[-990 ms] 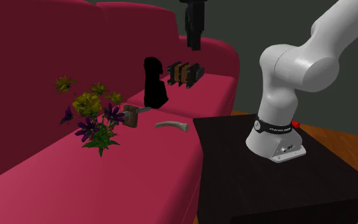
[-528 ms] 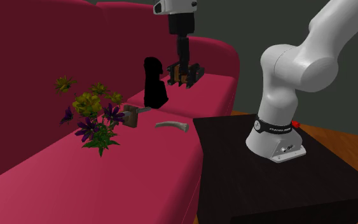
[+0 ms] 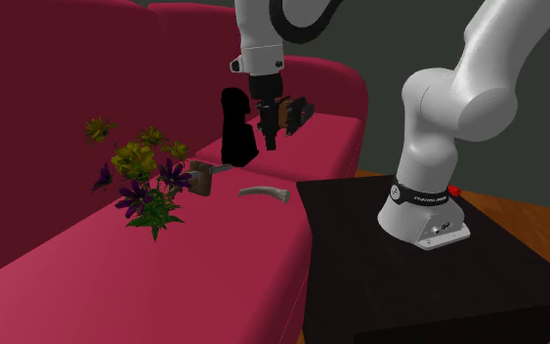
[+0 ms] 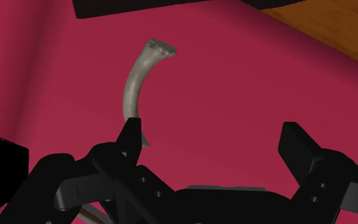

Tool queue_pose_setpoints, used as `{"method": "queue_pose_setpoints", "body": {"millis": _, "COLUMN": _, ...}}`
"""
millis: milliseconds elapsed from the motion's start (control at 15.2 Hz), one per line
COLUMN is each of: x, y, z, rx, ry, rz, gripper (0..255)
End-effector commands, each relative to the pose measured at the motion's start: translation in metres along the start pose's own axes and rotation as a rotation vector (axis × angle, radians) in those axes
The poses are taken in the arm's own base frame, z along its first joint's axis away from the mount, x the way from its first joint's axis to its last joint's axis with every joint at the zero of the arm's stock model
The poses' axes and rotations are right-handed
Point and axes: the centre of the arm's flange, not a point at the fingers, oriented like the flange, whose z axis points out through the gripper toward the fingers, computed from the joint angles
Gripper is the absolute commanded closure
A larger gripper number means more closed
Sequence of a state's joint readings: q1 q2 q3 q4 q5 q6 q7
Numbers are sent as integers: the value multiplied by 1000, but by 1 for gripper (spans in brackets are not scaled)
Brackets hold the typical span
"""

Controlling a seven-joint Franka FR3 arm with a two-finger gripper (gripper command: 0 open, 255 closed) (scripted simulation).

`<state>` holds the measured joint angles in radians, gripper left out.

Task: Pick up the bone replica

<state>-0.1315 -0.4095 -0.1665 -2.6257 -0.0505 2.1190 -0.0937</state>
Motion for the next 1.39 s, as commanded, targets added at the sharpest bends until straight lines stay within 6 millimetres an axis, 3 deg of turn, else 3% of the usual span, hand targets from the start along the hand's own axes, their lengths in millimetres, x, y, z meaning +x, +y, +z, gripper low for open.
{"method": "queue_pose_setpoints", "body": {"millis": 0, "x": 11, "y": 14, "z": 22, "rx": -2, "ry": -8, "rz": 15, "gripper": 0}}
{"method": "queue_pose_setpoints", "body": {"millis": 792, "x": 56, "y": 90, "z": 157, "rx": -9, "ry": -63, "rz": 103, "gripper": 0}}
{"method": "queue_pose_setpoints", "body": {"millis": 1320, "x": 60, "y": 92, "z": 198, "rx": -9, "ry": -64, "rz": 105, "gripper": 0}}
